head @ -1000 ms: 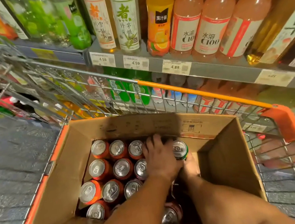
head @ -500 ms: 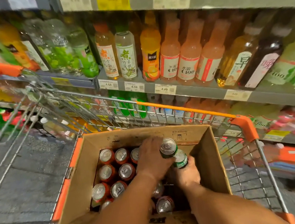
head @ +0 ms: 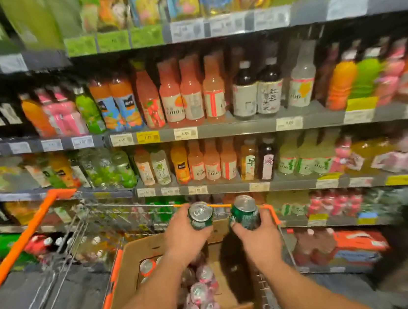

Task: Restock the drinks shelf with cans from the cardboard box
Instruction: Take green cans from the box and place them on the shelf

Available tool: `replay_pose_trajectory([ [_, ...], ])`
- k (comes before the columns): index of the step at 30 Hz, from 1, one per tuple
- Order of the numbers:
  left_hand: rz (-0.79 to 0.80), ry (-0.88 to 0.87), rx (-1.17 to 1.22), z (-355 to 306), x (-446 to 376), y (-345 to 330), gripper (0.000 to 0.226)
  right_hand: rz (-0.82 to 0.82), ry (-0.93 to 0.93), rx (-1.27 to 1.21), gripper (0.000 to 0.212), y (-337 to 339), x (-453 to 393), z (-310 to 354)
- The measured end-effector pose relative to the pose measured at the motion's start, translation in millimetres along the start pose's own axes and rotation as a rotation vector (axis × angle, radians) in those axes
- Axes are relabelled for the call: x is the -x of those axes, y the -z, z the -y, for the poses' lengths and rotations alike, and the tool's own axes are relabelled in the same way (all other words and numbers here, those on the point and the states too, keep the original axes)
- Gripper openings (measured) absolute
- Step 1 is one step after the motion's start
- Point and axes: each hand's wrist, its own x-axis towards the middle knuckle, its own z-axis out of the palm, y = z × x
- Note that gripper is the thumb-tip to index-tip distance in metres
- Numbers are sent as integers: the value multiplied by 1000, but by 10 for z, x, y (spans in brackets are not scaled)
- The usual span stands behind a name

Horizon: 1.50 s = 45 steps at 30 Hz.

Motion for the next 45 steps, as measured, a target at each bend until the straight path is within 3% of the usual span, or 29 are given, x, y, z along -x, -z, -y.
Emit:
replay_pose_trajectory([
  [4, 12, -97, -1, -981, 341, 170, 84, -100, 108, -10, 49, 1087, 28, 456],
  [8, 38, -273, 92, -2019, 483, 301, 77, -213, 136, -22, 48, 2114, -4, 992],
  [13, 68, -438, 193, -3236, 462, 355, 77, -337, 196, -54, 66, 3117, -141, 1395],
  [16, 54, -529, 247, -3803, 407, 276, 73, -420, 232, -50, 58, 3606, -173, 1579],
  [19, 66, -600, 275, -4222, 398, 178, 60, -459, 247, -50, 62, 3976, -227, 1674],
  [21, 72, -634, 292, -4467, 387, 119, 63, -481, 263, -63, 63, 4180, -302, 1703],
  [27, 55, -719, 351, -5260, 332, -43, 56, -498, 305, -64, 45, 4818, -645, 1827],
  [34, -5, -708, 458, -6286, 84, -308, 54, -500, 400, -47, 44, 5587, -1427, 2051],
  [39, -12, -601, 577, -6979, -220, -555, 92, -478, 473, -26, 43, 6179, -2074, 2374],
  [45, 28, -524, 608, -7703, -752, -695, 102, -460, 449, -7, 49, 6653, -2966, 2703],
])
